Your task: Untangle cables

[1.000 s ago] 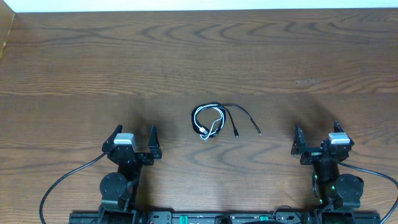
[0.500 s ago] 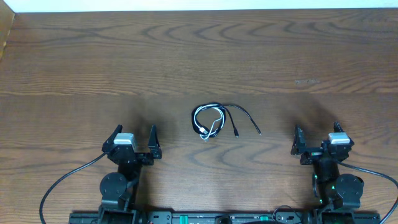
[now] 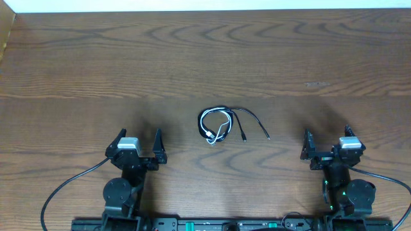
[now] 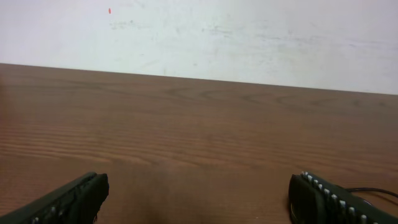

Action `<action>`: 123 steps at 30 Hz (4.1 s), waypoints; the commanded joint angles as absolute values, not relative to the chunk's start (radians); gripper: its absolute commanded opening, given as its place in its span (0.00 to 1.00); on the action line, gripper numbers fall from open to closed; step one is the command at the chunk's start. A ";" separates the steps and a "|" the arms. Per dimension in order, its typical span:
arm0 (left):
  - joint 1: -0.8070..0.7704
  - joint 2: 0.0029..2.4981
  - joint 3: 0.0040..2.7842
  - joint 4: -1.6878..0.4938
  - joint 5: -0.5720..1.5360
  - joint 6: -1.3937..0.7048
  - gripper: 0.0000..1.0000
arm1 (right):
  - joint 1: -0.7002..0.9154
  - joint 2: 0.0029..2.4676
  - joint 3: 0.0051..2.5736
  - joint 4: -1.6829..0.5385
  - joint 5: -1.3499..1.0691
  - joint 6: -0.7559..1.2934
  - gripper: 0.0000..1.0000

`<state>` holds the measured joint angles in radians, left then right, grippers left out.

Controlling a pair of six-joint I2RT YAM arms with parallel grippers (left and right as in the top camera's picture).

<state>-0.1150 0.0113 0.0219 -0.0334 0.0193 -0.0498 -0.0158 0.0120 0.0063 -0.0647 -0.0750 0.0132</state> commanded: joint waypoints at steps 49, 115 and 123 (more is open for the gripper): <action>-0.115 0.026 0.180 0.490 0.014 -0.038 0.98 | -0.023 0.056 0.197 0.374 -0.358 -0.099 0.99; -0.153 1.556 1.412 -1.009 0.359 -0.268 0.08 | -0.018 1.320 1.318 -0.788 -0.681 -0.029 0.01; -0.212 1.623 1.412 -1.008 0.355 -0.268 0.10 | -0.013 1.404 1.312 -0.797 -0.681 0.060 0.01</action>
